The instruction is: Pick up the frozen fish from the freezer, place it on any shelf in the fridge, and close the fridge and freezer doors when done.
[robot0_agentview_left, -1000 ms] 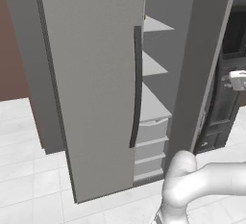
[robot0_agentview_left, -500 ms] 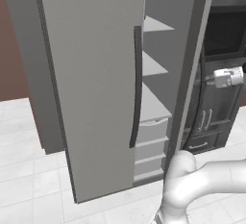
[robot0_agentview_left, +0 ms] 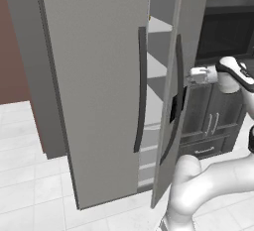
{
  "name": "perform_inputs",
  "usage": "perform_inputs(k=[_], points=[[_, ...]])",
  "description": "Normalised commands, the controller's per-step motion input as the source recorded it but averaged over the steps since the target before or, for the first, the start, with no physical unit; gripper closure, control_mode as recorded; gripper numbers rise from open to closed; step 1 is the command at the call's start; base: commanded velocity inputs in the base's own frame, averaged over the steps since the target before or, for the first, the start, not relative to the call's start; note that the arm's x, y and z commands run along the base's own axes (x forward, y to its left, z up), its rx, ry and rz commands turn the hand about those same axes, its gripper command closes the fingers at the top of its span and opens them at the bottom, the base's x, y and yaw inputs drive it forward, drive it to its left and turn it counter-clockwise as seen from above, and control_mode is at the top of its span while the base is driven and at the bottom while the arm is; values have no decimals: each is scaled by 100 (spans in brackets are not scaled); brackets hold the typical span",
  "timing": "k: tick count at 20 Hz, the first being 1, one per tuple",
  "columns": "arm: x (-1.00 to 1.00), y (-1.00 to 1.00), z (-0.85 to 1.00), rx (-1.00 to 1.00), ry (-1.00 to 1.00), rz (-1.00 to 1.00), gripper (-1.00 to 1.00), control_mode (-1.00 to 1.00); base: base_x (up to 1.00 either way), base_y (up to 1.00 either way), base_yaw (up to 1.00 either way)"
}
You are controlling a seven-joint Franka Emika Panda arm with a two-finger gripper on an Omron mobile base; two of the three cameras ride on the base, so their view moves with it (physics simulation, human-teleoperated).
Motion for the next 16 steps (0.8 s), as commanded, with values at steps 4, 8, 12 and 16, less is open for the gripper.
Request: perform_inputs(k=[4,8,12,16], points=[[79,100,7,0,-9,-24,-100,-100,0,0,0],[84,100,17,-1,-8,-35,-100,-100,0,0,0],[97,83,20,-13,-4,-43,-100,-100,0,0,0],[100,42,26,-7,0,-40,-100,-100,0,0,0]])
